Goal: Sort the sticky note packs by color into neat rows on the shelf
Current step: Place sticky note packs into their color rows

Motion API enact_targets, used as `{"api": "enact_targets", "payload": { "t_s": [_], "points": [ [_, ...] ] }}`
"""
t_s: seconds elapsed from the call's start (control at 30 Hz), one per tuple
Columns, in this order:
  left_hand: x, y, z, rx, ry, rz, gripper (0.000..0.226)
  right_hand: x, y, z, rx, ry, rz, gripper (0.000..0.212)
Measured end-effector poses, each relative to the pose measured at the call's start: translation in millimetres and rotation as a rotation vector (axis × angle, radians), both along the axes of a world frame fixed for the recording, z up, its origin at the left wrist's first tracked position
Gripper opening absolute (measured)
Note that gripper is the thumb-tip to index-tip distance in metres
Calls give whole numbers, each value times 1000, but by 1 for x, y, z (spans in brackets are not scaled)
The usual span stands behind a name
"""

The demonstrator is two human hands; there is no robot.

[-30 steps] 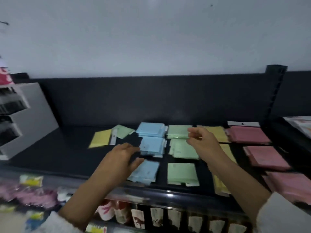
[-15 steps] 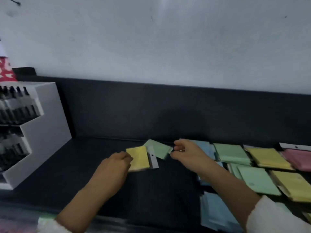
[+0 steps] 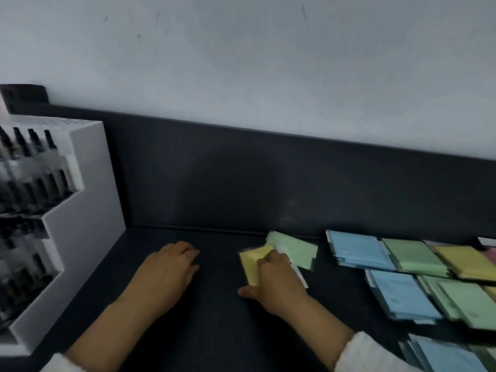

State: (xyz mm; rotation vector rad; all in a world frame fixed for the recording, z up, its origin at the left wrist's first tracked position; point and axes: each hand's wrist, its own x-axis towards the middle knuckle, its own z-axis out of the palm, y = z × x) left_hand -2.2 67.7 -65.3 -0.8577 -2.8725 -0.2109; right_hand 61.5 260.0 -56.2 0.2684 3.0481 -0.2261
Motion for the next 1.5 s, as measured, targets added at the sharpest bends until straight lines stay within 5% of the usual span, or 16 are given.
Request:
{"api": "enact_targets", "payload": {
  "t_s": [0.3, 0.47, 0.7, 0.87, 1.13, 1.27, 1.5],
  "points": [
    [-24, 28, 10, 111, 38, -124, 44, 3, -5, 9, 103, 44, -40, 17],
    [-30, 63, 13, 84, 36, -233, 41, 14, 33, 45, -86, 266, -185, 13],
    [-28, 138, -5, 27, -88, -421, 54, 39, 89, 88, -221, 573, -272, 18],
    [-46, 162, -8, -114, -216, -425, 64, 48, 102, 77, -279, 593, -241, 24],
    [-32, 168, 0, -238, 28, -357, 37, 65, 110, 67, -367, 588, -225, 29],
    [-26, 158, 9, -252, 6, -306, 47, 72, 109, 63, -323, 600, -211, 33],
    [-6, 135, 29, 261, -36, -246, 41, 87, 110, 62, -312, 652, -168, 38]
  ]
}}
